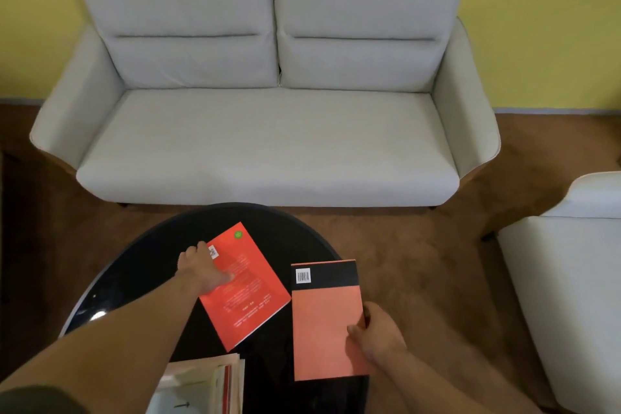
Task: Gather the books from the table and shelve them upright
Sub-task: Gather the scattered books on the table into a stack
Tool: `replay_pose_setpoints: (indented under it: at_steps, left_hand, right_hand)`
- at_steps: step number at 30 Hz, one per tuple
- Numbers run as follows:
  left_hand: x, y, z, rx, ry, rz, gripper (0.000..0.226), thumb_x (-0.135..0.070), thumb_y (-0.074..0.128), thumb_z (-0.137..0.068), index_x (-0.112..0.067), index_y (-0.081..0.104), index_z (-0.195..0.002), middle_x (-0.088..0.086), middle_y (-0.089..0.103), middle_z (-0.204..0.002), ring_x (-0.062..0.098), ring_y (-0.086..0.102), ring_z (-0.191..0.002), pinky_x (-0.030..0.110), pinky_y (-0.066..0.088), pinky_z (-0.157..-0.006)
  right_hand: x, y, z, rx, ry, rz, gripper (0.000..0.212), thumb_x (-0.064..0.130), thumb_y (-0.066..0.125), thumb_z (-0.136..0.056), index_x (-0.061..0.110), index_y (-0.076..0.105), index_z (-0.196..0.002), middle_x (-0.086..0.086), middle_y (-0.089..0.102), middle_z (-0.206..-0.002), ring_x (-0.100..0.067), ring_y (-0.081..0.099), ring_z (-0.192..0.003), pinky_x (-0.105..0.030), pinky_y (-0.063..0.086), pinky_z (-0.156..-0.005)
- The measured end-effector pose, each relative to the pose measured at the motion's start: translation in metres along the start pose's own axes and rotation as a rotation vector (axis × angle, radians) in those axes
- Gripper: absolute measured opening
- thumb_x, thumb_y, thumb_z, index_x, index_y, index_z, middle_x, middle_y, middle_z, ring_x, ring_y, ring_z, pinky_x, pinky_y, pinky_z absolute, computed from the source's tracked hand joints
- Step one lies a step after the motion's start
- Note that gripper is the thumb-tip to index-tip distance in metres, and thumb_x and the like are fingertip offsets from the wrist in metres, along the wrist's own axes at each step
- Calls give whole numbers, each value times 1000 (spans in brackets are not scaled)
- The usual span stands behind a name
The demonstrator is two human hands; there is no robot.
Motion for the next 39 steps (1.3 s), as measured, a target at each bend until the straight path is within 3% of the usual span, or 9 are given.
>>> replay_pose_setpoints:
  at_steps: [6,11,13,16,19,21,26,31,39]
  left_hand:
    - [14,-21,3,67,-17,-34,88,-60,85,-59,-20,48,-128,10,38,-124,29,49,-112,45,50,-97]
    - [-19,-67,24,53,224,17,44,-48,81,-72,-15,58,-89,4,65,-99,18,62,-83,34,51,-75]
    - [-37,-85,47,76,355,49,34,-41,80,-77,-17,56,-78,2,67,-90,15,63,-77,29,46,-65]
    - [-51,-102,91,52,522,181,24,-30,76,-83,-17,56,-80,1,66,-88,18,65,-81,32,49,-68]
    - [-34,-112,123,-16,576,515,9,-22,70,-88,-24,61,-87,-3,68,-93,19,69,-88,35,55,-76]
    - [-7,-117,144,-27,561,797,7,-23,65,-91,-24,68,-97,-1,74,-99,21,72,-92,42,57,-83]
    - [68,-102,196,-92,368,1319,12,-20,56,-101,-25,66,-106,4,75,-103,28,73,-97,45,58,-82]
    - [126,-56,239,18,195,1568,18,-25,53,-102,-26,59,-118,7,75,-111,30,74,-97,49,60,-74]
    - [175,12,318,201,55,1928,38,6,52,-94,-18,56,-123,12,75,-108,30,75,-92,44,60,-74]
  right_hand:
    - [-8,0,0,-18,14,-127,33,17,61,-98,18,58,-131,0,65,-124,-16,59,-109,-35,46,-105]
    - [-10,-13,4,-39,65,-313,11,9,65,-87,13,57,-93,-7,65,-96,-18,60,-80,-30,49,-65]
    - [-5,-15,12,-19,55,-409,15,7,64,-82,8,60,-96,-13,67,-97,-24,64,-83,-34,53,-67]
    - [12,-10,32,35,23,-491,28,3,57,-86,9,55,-113,-15,65,-109,-32,65,-99,-43,56,-79]
    - [27,-5,54,9,-39,-513,26,1,51,-94,13,52,-116,-13,64,-108,-30,65,-95,-39,55,-71]
    - [32,-8,77,-70,-77,-523,21,0,51,-94,12,56,-110,-14,64,-104,-29,64,-90,-38,53,-67]
    - [31,-17,143,-146,-127,-632,28,0,51,-90,19,56,-110,-13,63,-108,-36,60,-101,-60,50,-96]
    - [26,-7,200,-196,-154,-790,23,4,50,-98,24,53,-107,-4,60,-106,-33,61,-96,-55,54,-83]
    - [28,38,261,-196,-194,-774,18,7,51,-99,22,56,-107,-9,65,-109,-35,63,-98,-43,52,-72]
Point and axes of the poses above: each hand's wrist, its own z-axis away from the middle knuckle, its own y-axis out of the palm, x = y × z, the point moved 6 cm from there along -z, towards the middle knuckle
